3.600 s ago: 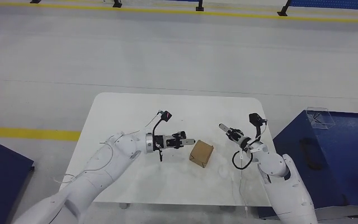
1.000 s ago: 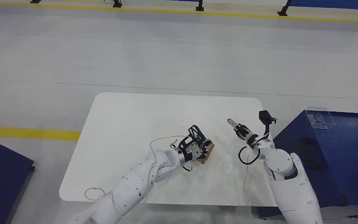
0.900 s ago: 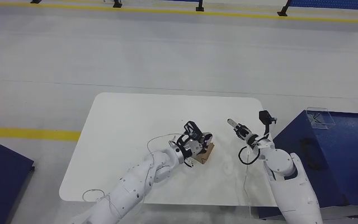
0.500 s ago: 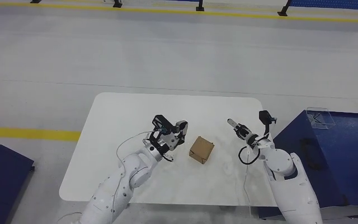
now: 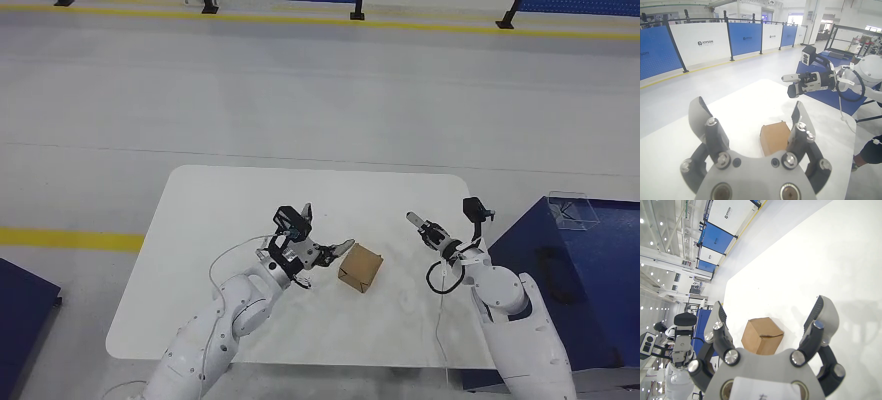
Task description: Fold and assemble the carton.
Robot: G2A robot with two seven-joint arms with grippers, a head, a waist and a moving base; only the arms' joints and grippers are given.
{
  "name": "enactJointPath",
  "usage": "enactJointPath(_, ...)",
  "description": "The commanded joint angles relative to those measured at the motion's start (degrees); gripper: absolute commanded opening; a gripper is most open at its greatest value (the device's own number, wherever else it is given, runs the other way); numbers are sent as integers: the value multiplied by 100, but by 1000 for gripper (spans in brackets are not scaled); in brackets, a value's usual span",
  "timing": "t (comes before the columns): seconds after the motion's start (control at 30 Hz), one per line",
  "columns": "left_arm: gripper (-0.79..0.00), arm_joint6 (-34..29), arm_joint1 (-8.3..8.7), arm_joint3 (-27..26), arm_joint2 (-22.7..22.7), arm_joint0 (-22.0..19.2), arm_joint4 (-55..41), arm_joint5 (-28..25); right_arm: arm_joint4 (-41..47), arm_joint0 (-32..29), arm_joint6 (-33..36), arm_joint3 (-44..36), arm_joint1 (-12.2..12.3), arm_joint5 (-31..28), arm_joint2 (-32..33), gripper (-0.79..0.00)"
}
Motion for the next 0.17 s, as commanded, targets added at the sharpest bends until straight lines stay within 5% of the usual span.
enactJointPath(0.0,-20,0,0,0,0,0,0,0,0,0,0,0,0,0,0,0)
enactJointPath(0.13,-1,0,0,0,0,0,0,0,0,0,0,0,0,0,0,-1)
